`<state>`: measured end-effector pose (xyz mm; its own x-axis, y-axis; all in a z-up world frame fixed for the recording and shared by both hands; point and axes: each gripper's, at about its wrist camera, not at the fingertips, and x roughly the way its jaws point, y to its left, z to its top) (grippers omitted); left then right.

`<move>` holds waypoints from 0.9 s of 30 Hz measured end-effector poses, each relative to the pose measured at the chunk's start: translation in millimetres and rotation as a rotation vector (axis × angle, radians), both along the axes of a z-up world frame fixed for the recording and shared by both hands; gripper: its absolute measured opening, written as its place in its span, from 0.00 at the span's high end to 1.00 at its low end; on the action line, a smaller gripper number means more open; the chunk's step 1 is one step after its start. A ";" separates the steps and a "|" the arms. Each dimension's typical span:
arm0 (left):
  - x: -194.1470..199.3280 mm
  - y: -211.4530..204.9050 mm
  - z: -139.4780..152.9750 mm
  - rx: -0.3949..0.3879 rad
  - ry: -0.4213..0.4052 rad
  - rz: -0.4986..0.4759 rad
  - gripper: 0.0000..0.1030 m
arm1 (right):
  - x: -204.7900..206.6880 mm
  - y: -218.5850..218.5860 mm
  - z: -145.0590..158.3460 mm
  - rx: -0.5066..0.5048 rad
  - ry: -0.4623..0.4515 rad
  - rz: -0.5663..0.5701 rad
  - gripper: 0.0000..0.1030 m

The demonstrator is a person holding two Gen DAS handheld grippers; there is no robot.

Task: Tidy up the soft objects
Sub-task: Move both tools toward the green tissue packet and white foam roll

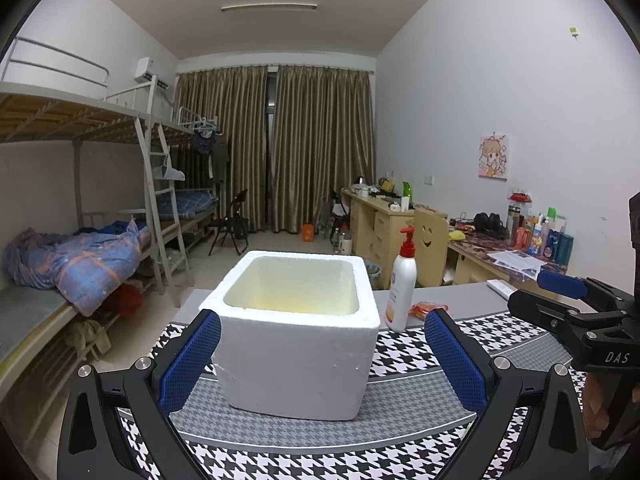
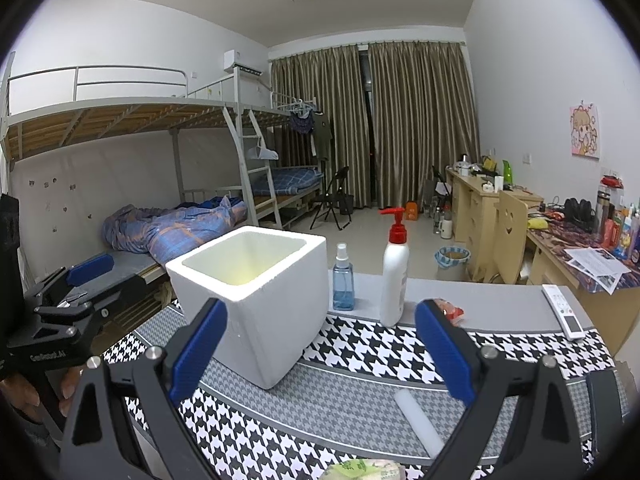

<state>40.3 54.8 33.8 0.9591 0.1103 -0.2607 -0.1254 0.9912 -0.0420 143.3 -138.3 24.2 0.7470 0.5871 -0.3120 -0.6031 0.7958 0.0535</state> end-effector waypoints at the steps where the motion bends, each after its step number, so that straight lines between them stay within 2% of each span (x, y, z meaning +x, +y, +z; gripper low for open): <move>1: -0.7 0.3 -0.1 0.000 -0.002 0.001 0.01 | -0.2 -0.2 -0.3 0.001 0.001 0.000 0.06; 17: -5.6 0.4 -15.9 -0.022 0.013 -0.017 0.01 | -2.2 -10.7 -22.8 -0.012 0.023 -0.008 0.06; 24: -3.9 -6.0 -27.8 -0.046 0.043 -0.078 0.01 | 0.7 -19.0 -31.1 -0.010 0.045 -0.030 0.06; 27: -4.3 -9.8 -31.0 -0.029 0.039 -0.082 0.01 | 2.6 -24.0 -34.4 -0.004 0.059 -0.040 0.06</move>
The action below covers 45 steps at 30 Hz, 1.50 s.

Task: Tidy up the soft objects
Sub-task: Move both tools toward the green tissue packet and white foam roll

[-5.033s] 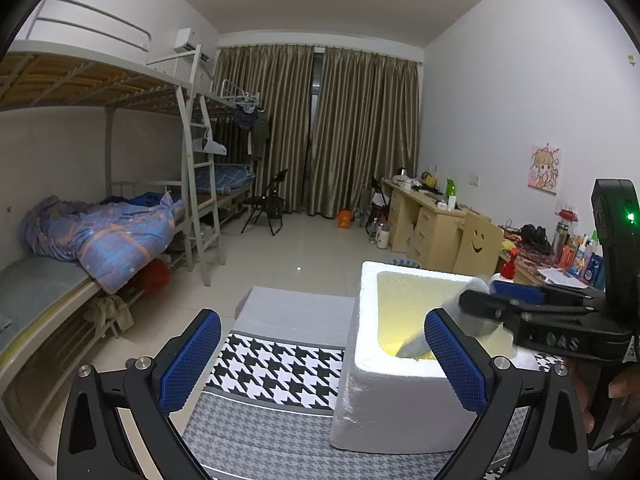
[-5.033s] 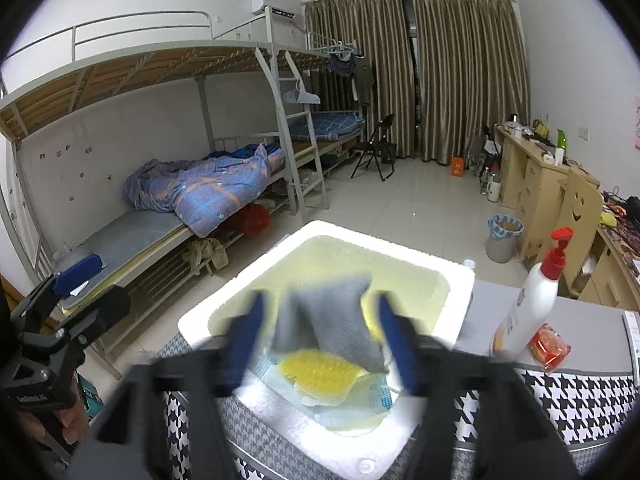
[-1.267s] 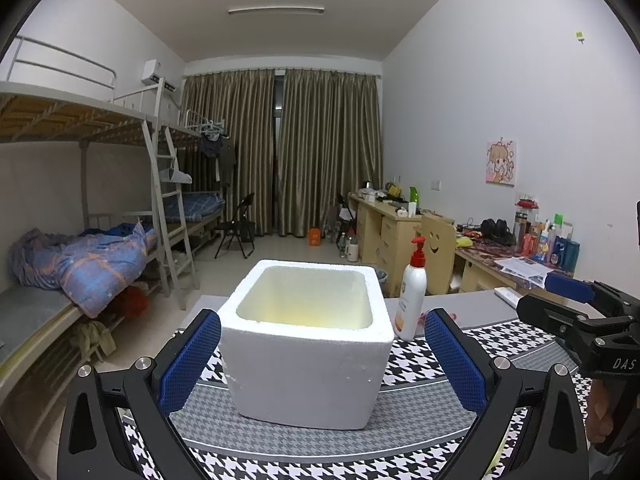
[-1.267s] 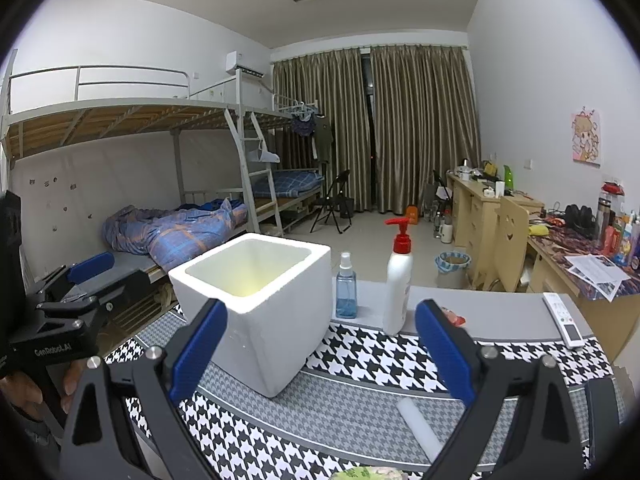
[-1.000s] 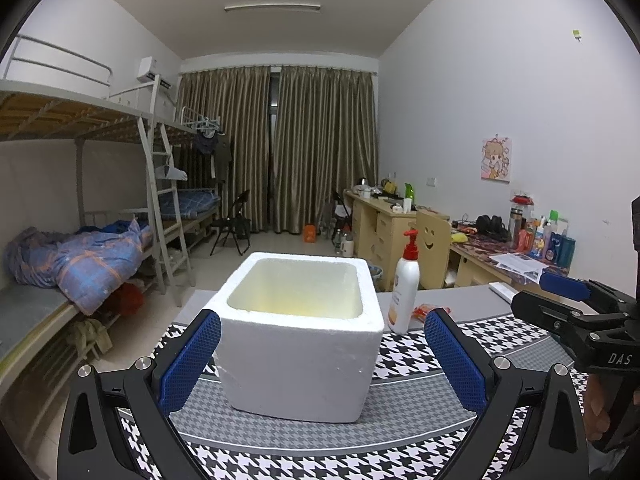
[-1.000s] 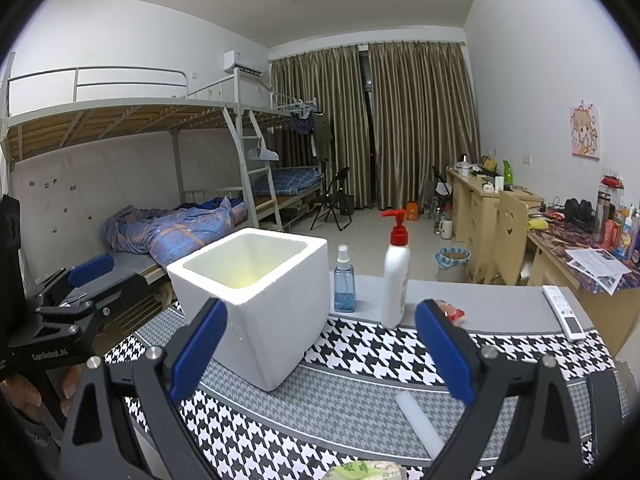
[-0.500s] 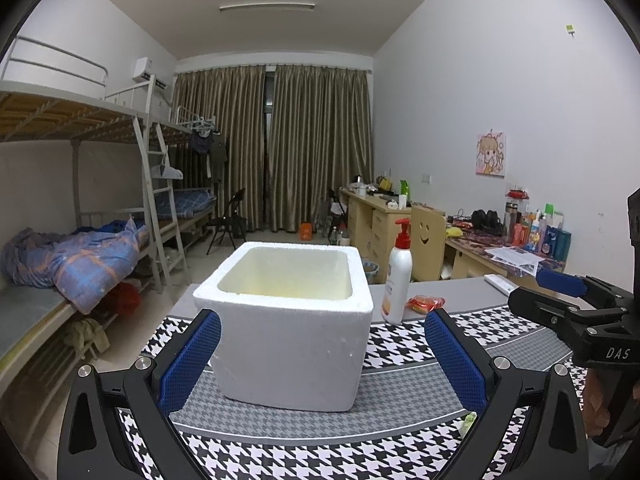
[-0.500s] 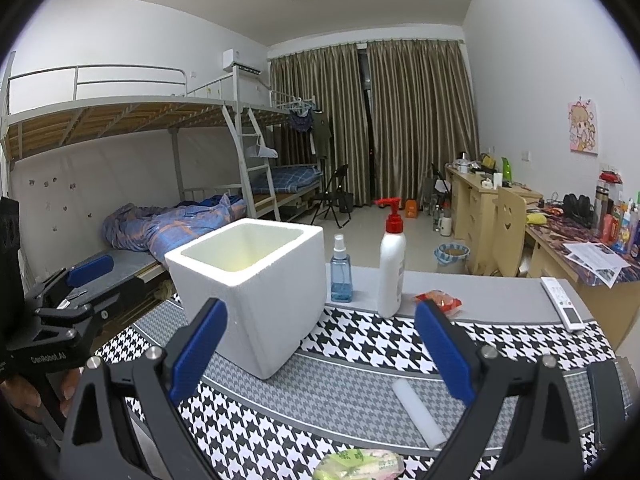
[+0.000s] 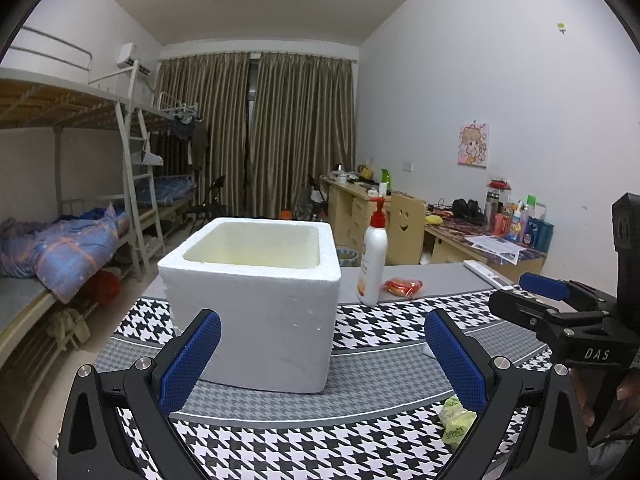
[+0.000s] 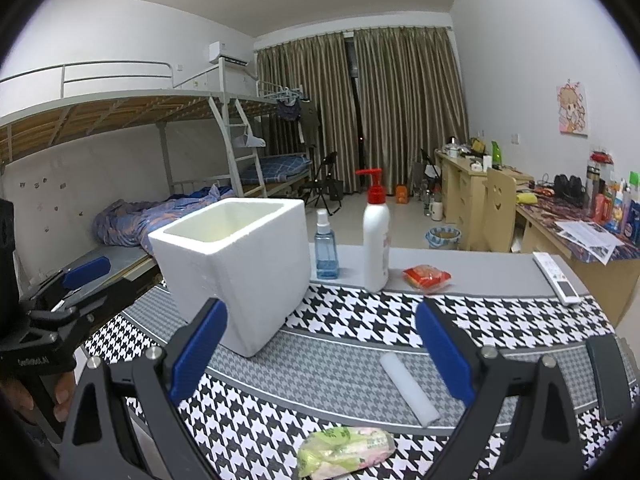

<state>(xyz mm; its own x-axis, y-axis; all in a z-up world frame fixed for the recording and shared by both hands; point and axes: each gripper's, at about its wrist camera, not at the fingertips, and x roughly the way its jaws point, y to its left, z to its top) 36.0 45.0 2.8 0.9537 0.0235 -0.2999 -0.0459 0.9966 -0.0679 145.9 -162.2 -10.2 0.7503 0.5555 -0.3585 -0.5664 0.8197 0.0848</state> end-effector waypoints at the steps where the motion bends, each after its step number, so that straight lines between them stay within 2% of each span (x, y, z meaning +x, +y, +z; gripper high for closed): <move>1: 0.2 -1.0 -0.9 0.003 -0.001 -0.002 0.01 | 0.5 -0.9 -0.7 0.002 0.003 -0.003 0.06; 8: 4.4 -4.9 -11.0 -0.001 0.009 0.020 0.01 | -0.6 -10.7 -6.7 0.015 0.016 -0.024 0.06; 12: 2.4 -6.1 -14.9 0.021 -0.011 0.091 0.01 | -1.9 -14.6 -9.7 0.016 0.023 -0.043 0.06; 45: 13.3 -36.9 -29.7 0.031 0.089 -0.058 0.01 | -0.1 -29.0 -18.1 -0.005 0.059 -0.078 0.06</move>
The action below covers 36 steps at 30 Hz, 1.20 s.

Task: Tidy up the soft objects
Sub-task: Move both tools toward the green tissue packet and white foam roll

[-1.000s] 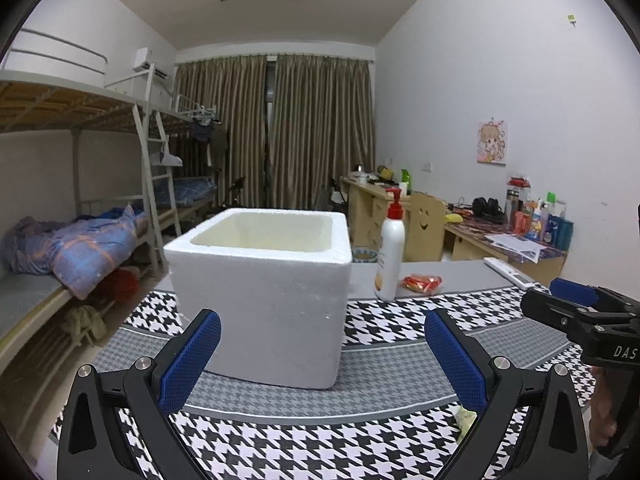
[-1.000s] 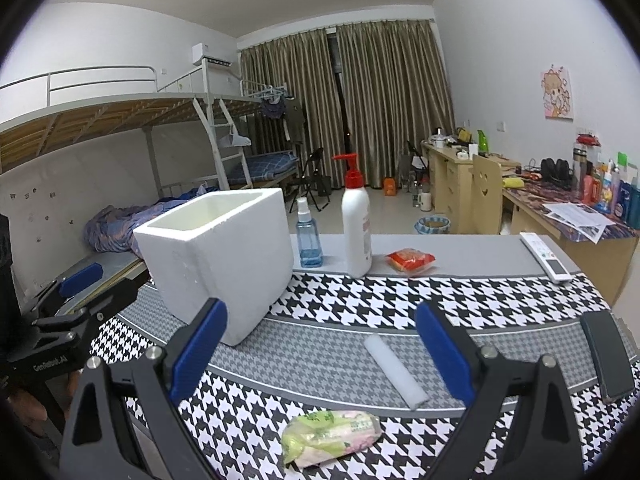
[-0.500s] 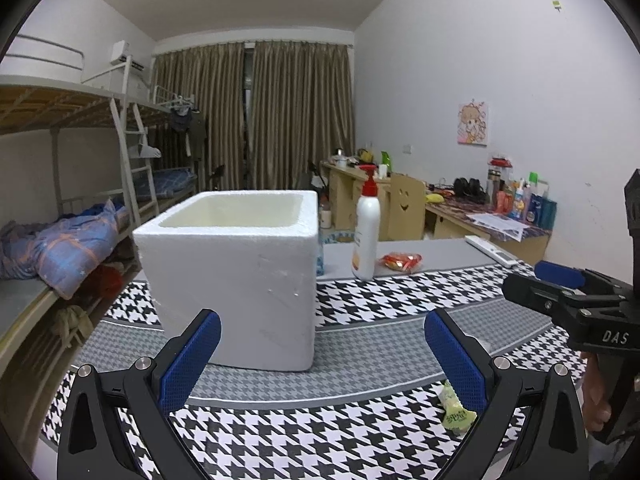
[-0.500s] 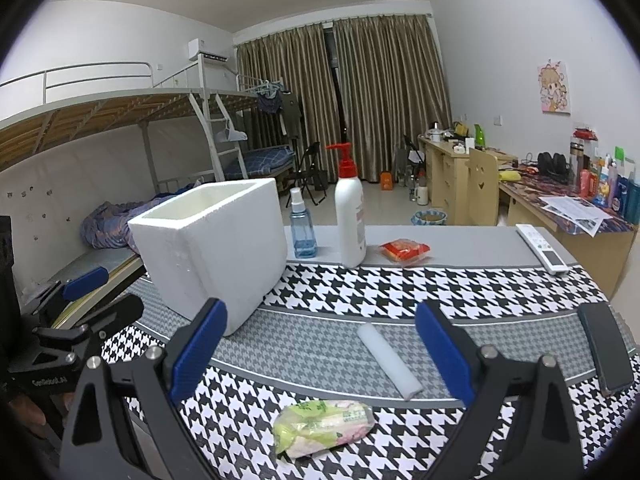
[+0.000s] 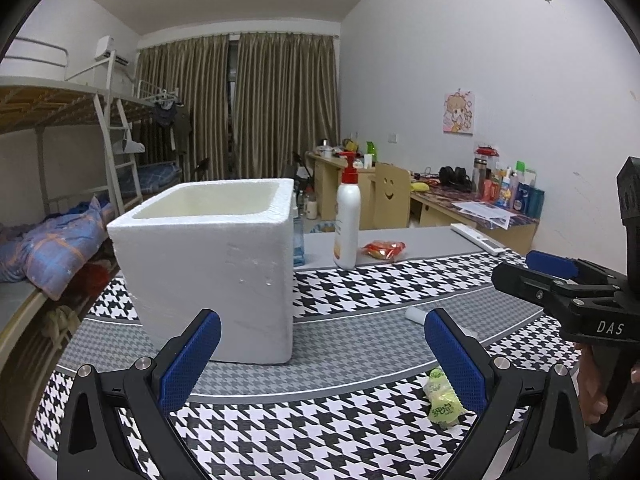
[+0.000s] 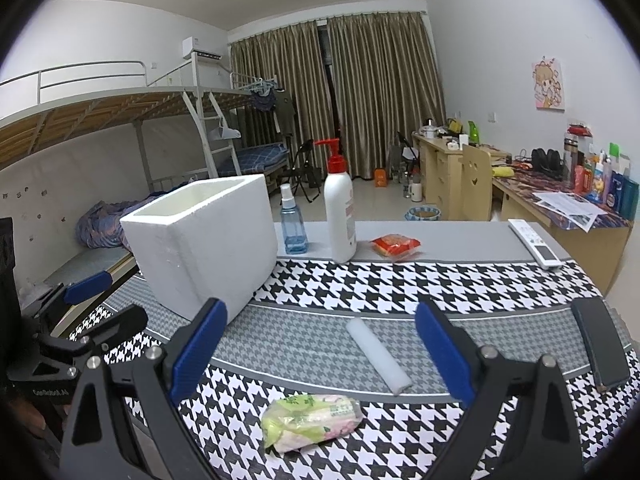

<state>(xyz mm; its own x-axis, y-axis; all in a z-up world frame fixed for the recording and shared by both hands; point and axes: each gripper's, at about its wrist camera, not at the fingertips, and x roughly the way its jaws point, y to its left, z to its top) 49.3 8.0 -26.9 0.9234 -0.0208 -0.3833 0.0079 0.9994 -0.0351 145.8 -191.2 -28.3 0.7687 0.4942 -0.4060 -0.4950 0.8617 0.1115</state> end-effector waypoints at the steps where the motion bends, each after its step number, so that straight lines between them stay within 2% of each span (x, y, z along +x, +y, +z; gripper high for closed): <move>1: 0.6 -1.5 0.0 0.001 0.001 -0.006 0.01 | 0.2 -1.2 -0.6 0.000 0.001 -0.003 0.06; 22: 22.5 -37.3 -17.4 0.016 0.093 -0.150 0.01 | 4.2 -24.9 -16.9 -0.030 0.047 -0.079 0.06; 36: 34.9 -55.2 -27.4 0.020 0.158 -0.207 0.01 | 16.3 -37.6 -25.7 -0.043 0.090 -0.120 0.06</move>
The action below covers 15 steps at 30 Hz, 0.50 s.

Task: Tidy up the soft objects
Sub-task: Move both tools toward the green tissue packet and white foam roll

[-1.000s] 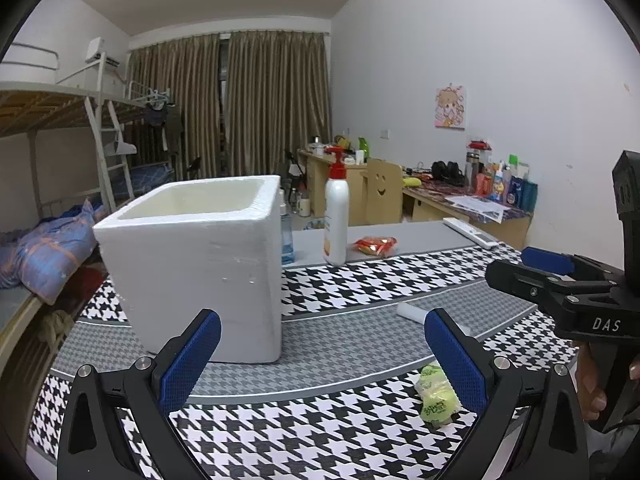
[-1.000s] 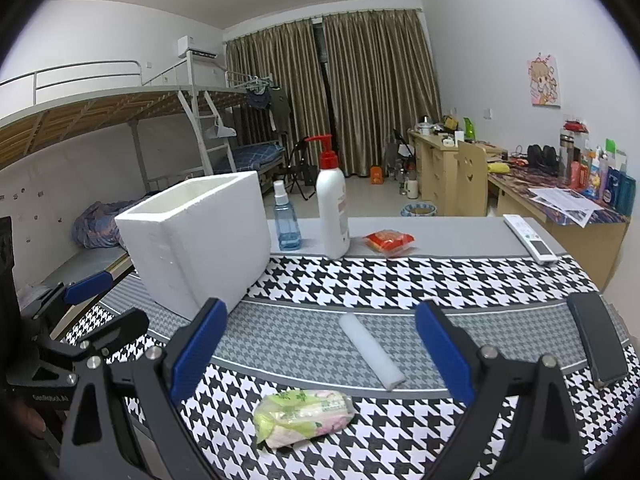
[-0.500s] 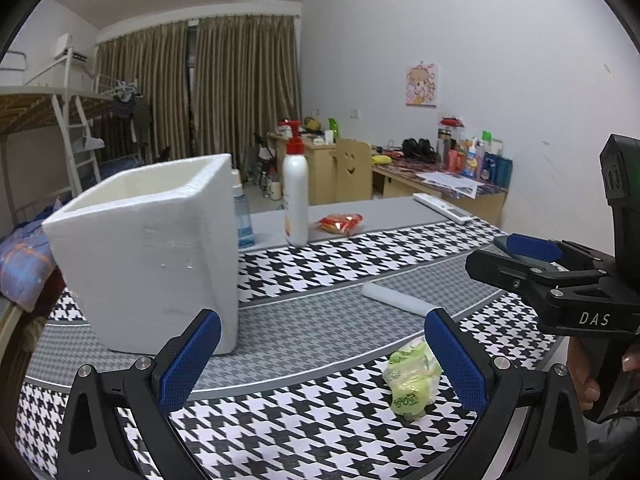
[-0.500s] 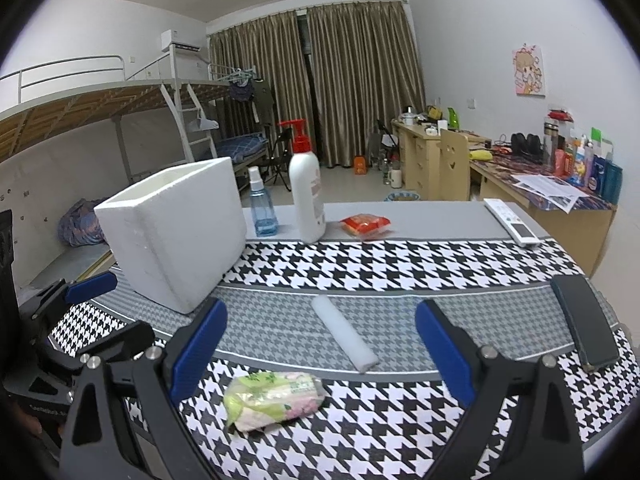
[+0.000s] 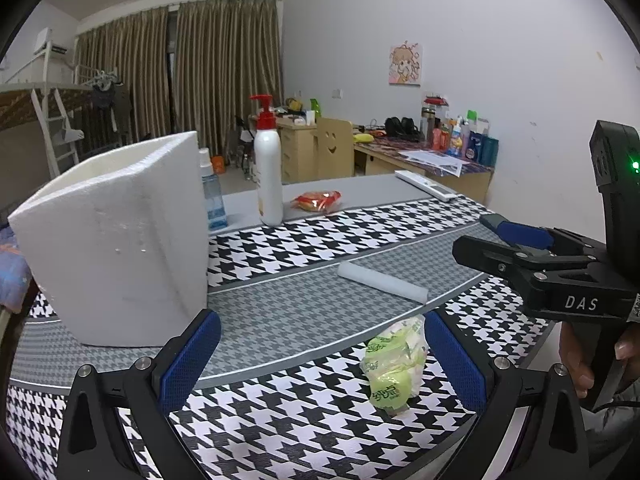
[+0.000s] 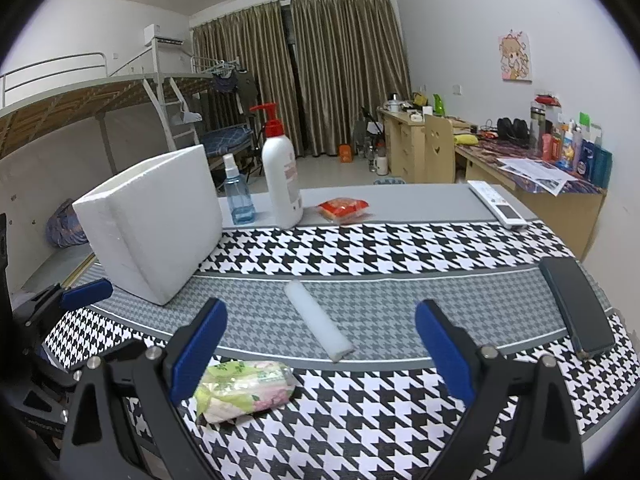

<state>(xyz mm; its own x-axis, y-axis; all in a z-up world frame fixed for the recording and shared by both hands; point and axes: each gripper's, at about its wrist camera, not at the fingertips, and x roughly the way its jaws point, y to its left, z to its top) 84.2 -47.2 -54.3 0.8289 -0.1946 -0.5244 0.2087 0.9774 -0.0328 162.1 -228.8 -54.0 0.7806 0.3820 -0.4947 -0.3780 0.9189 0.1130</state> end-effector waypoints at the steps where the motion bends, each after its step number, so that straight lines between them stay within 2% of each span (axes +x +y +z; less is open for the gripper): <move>1: 1.1 -0.9 -1.1 0.000 0.007 -0.004 0.01 | 1.5 -1.0 -0.4 0.000 0.003 -0.002 0.06; 15: 11.2 -14.5 -18.7 -0.009 0.103 -0.066 0.01 | 14.1 -2.0 -9.3 -0.015 0.056 -0.018 0.06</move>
<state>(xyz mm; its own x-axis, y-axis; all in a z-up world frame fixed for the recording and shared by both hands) 95.3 -61.7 -73.0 0.7563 -0.2518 -0.6038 0.2674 0.9613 -0.0660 176.2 -230.8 -63.2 0.7579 0.3605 -0.5437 -0.3553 0.9271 0.1194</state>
